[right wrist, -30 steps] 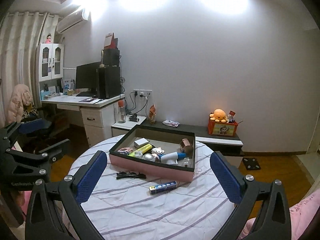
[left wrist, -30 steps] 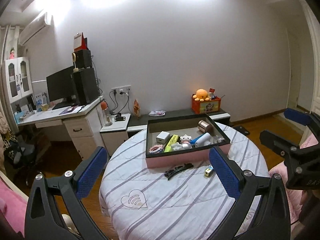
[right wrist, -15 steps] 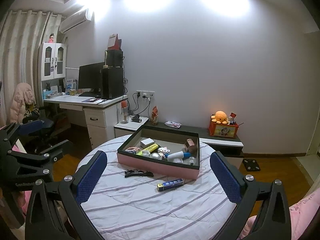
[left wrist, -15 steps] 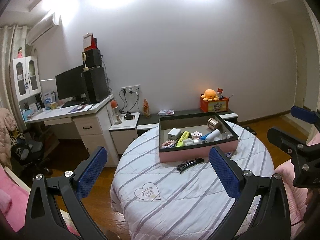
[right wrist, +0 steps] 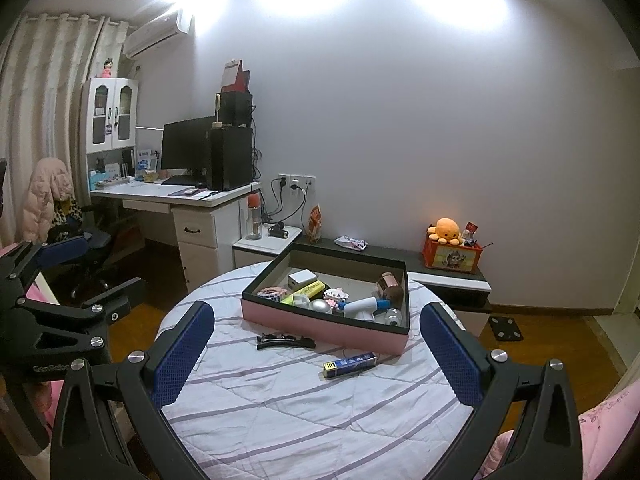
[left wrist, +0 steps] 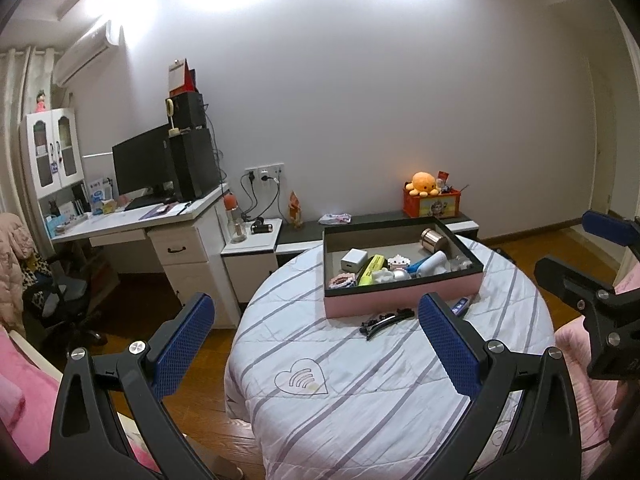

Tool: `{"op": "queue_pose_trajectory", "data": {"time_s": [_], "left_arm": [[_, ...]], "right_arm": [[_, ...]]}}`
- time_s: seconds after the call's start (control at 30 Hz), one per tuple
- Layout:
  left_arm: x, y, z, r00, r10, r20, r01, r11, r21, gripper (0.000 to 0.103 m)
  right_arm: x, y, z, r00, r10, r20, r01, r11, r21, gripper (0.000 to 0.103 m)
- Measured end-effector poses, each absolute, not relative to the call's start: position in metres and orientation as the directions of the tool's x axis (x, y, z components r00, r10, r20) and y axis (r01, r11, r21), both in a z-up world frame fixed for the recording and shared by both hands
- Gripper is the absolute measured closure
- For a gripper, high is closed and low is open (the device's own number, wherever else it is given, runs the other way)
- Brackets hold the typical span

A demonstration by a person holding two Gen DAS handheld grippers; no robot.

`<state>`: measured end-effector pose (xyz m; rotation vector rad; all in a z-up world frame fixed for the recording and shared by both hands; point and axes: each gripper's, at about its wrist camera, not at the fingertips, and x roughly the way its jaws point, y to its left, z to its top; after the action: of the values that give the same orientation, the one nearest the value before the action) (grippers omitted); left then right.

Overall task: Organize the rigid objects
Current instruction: 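Withdraw both tools from the box toward the hair clip and blue box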

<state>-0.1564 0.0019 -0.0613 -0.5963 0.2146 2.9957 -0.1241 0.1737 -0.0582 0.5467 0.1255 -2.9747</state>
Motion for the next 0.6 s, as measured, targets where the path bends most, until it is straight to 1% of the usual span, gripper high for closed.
{"op": "queue_pose_trajectory", "data": {"time_s": [0.23,0.37,0.47,0.6], "left_arm": [[-0.170,0.009,-0.074,-0.904,0.056,-0.423,-0.127,-0.982,0.141,0.000],[-0.186,0.011,-0.089,-0.880,0.061,-0.470,-0.143,-0.980,0.141,0.000],[-0.203,0.013,-0.106,-0.850,0.083,-0.520,-0.170,-0.978,0.121,0.000],[-0.231,0.017,-0.134,-0.800,0.078,-0.595,-0.184,-0.976,0.119,0.000]], "right_arm": [[-0.135,0.177,-0.069,-0.916,-0.099,-0.390,0.128,-0.991,-0.048,0.000],[-0.147,0.181,-0.082,-0.900,-0.097,-0.425,0.124,-0.992,-0.038,0.000],[-0.161,0.184,-0.097,-0.879,-0.091,-0.468,0.114,-0.993,-0.021,0.000],[-0.187,0.191,-0.127,-0.831,-0.078,-0.550,0.094,-0.996,-0.001,0.000]]}}
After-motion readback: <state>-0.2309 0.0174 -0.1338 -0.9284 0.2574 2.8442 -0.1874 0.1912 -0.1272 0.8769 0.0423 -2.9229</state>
